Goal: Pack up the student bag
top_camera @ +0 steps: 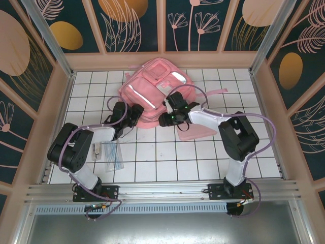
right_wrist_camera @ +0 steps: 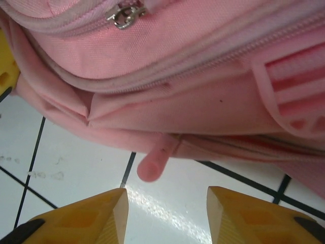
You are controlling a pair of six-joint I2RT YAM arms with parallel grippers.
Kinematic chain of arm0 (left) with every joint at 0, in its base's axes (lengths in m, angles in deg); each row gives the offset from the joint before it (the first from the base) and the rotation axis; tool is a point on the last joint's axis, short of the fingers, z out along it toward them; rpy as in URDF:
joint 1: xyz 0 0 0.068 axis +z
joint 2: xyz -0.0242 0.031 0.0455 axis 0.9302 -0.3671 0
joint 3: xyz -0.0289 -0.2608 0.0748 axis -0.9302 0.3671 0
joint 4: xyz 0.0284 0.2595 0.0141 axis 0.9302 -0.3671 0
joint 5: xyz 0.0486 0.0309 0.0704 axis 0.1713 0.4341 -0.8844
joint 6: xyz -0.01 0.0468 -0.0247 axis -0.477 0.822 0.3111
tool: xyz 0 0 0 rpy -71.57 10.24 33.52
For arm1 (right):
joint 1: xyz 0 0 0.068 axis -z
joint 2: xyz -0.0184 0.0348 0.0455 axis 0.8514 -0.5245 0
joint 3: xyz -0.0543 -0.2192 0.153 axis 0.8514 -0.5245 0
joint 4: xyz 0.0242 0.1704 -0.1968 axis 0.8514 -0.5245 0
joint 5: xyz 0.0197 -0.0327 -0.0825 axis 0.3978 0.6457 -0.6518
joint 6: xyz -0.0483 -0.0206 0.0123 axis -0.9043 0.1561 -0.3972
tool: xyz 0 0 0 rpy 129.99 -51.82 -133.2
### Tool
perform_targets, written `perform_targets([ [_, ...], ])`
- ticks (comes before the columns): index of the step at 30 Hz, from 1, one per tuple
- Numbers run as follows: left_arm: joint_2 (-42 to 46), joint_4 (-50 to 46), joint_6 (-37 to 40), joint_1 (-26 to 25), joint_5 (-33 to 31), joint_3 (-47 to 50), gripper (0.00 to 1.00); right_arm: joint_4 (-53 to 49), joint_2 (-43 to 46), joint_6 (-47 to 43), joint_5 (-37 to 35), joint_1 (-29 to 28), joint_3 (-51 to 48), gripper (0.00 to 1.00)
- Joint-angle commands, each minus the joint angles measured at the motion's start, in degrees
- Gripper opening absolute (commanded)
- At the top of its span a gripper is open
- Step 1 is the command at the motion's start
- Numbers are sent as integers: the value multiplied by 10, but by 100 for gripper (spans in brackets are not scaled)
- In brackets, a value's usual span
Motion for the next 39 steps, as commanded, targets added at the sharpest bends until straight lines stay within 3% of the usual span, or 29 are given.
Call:
perform_targets([
  [1, 13, -16, 0, -2, -13, 24, 55, -2, -25, 30, -38, -18, 30, 48],
  [8, 19, -5, -5, -2, -6, 29, 59, -86, -95, 68, -162, -57, 123, 51],
  [14, 15, -1, -5, -2, -16, 33, 62, -125, -120, 81, -222, -62, 146, 44],
  [18, -1, -7, 4, 2, -43, 37, 63, -137, -126, 78, -230, -64, 147, 25],
  [22, -26, -9, 14, 20, -57, 40, 63, -132, -114, 60, -224, -59, 128, 0],
  [26, -48, -9, 24, 44, -66, 48, 63, -112, -79, 2, -175, -33, 91, 0],
  [33, -33, -59, 73, 79, -87, 39, 63, -117, -44, -102, -229, 59, 42, 0],
  [39, 9, -82, 90, 83, -85, 25, 66, -105, -29, -114, -232, 99, 46, 0],
])
